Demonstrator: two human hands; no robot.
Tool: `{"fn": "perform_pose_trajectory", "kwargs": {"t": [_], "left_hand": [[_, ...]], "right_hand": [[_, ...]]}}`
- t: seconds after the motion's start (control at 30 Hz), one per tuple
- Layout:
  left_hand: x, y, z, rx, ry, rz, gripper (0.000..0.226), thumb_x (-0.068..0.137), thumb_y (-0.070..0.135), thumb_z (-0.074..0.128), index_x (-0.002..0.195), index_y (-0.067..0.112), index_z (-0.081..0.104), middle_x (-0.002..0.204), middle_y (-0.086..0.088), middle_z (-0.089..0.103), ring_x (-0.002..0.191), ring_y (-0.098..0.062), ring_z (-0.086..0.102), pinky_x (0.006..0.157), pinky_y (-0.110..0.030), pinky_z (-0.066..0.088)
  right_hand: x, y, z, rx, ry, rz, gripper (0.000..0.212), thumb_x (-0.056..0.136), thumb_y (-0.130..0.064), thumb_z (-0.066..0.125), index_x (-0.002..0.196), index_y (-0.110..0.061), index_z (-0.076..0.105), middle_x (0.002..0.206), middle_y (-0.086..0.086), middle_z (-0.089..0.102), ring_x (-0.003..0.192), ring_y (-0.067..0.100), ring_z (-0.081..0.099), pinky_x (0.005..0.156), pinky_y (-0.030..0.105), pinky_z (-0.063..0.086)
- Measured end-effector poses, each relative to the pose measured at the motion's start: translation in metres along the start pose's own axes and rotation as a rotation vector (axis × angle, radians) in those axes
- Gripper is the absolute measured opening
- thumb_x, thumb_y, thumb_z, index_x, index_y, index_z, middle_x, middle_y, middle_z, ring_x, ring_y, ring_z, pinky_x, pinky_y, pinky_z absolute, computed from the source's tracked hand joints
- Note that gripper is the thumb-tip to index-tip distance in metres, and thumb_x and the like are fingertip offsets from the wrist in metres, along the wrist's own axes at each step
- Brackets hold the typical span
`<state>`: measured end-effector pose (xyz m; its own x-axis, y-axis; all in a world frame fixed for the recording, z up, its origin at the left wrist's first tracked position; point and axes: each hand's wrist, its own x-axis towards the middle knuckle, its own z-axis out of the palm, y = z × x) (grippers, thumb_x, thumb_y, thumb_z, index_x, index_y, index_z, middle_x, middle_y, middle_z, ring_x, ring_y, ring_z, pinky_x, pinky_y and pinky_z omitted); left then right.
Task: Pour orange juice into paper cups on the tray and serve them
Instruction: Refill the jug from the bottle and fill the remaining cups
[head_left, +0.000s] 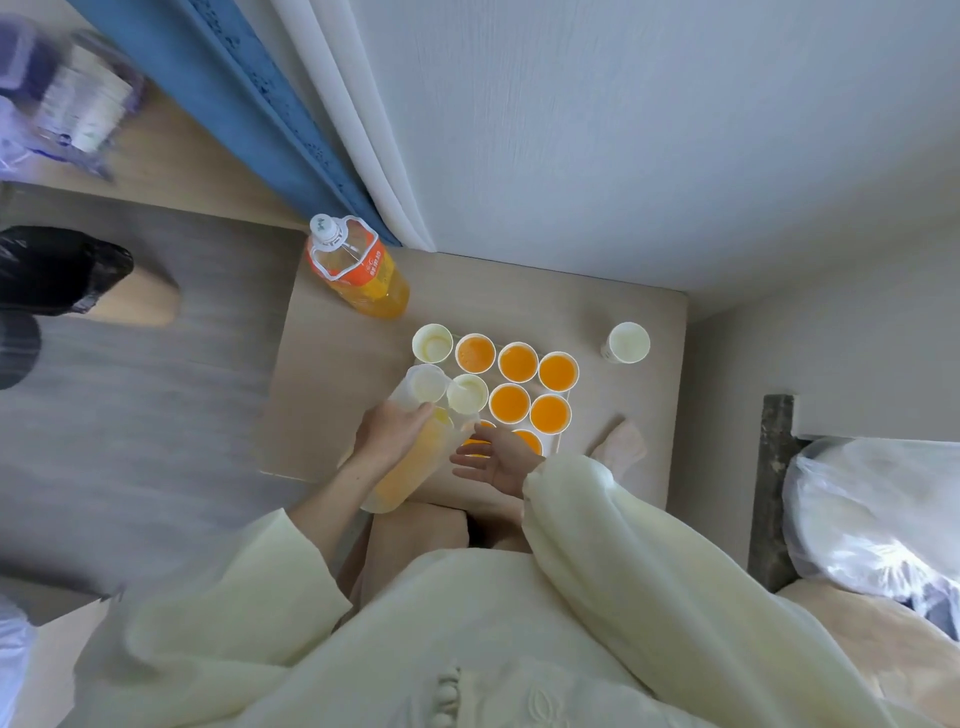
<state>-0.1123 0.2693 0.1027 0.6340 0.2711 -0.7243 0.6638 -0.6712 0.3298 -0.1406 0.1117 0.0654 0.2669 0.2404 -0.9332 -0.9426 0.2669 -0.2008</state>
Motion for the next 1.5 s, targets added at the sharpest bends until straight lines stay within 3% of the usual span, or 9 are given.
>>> {"fn": "perform_pose_trajectory", "kwargs": {"t": [0.23,0.63,0.8,0.9,1.13,1.5], "left_hand": [[0.0025,0.0017,0.0023,0.013,-0.002,-0.028,0.041,0.086,0.048,0.055,0.066,0.013,0.049,0.067,-0.002,0.051,0.070,-0.025,0.052,0.060,-0.030,0.036],[0.0066,0.0007,0.0024,0.023,-0.012,-0.050,0.044,0.085,0.052,0.055,0.074,0.010,0.056,0.082,-0.008,0.060,0.084,-0.031,0.060,0.067,-0.031,0.041],[0.0057,0.0024,0.0027,0.047,-0.008,-0.056,0.045,0.086,0.053,0.055,0.080,0.008,0.058,0.087,-0.009,0.062,0.088,-0.032,0.060,0.069,-0.032,0.043],[0.0045,0.0032,0.0022,0.046,-0.005,-0.050,0.045,0.087,0.052,0.054,0.083,0.008,0.059,0.089,-0.010,0.063,0.089,-0.032,0.060,0.073,-0.033,0.044],[0.0035,0.0036,0.0033,0.049,-0.002,-0.033,0.042,0.088,0.051,0.054,0.087,0.009,0.059,0.093,-0.011,0.063,0.092,-0.033,0.059,0.077,-0.035,0.045],[0.0022,0.0049,0.0037,0.049,-0.011,-0.040,0.044,0.088,0.051,0.054,0.082,0.008,0.058,0.090,-0.011,0.063,0.090,-0.032,0.060,0.071,-0.033,0.043]], "right_hand": [[0.0035,-0.0011,0.0010,-0.004,0.020,0.026,0.014,0.101,-0.021,0.049,0.095,-0.014,0.059,0.124,0.023,0.058,0.112,0.035,0.061,0.088,0.044,0.056],[0.0034,-0.0002,0.0046,0.032,0.030,0.046,0.014,0.101,-0.020,0.048,0.096,-0.012,0.059,0.114,0.019,0.060,0.113,0.034,0.061,0.088,0.044,0.055],[0.0048,0.0022,0.0064,0.055,0.049,0.052,0.016,0.101,-0.019,0.048,0.109,-0.008,0.056,0.120,0.021,0.059,0.109,0.033,0.063,0.078,0.040,0.058],[0.0041,0.0023,0.0063,0.066,0.045,0.052,0.013,0.100,-0.018,0.048,0.104,-0.009,0.057,0.116,0.020,0.059,0.109,0.033,0.063,0.079,0.040,0.058],[0.0059,0.0038,0.0063,0.087,0.045,0.053,0.024,0.100,-0.020,0.048,0.118,-0.005,0.055,0.119,0.021,0.058,0.110,0.034,0.063,0.075,0.039,0.059],[0.0055,0.0045,0.0040,0.101,0.045,0.049,0.029,0.100,-0.019,0.049,0.124,-0.004,0.052,0.125,0.022,0.057,0.109,0.033,0.063,0.076,0.039,0.059]]}}
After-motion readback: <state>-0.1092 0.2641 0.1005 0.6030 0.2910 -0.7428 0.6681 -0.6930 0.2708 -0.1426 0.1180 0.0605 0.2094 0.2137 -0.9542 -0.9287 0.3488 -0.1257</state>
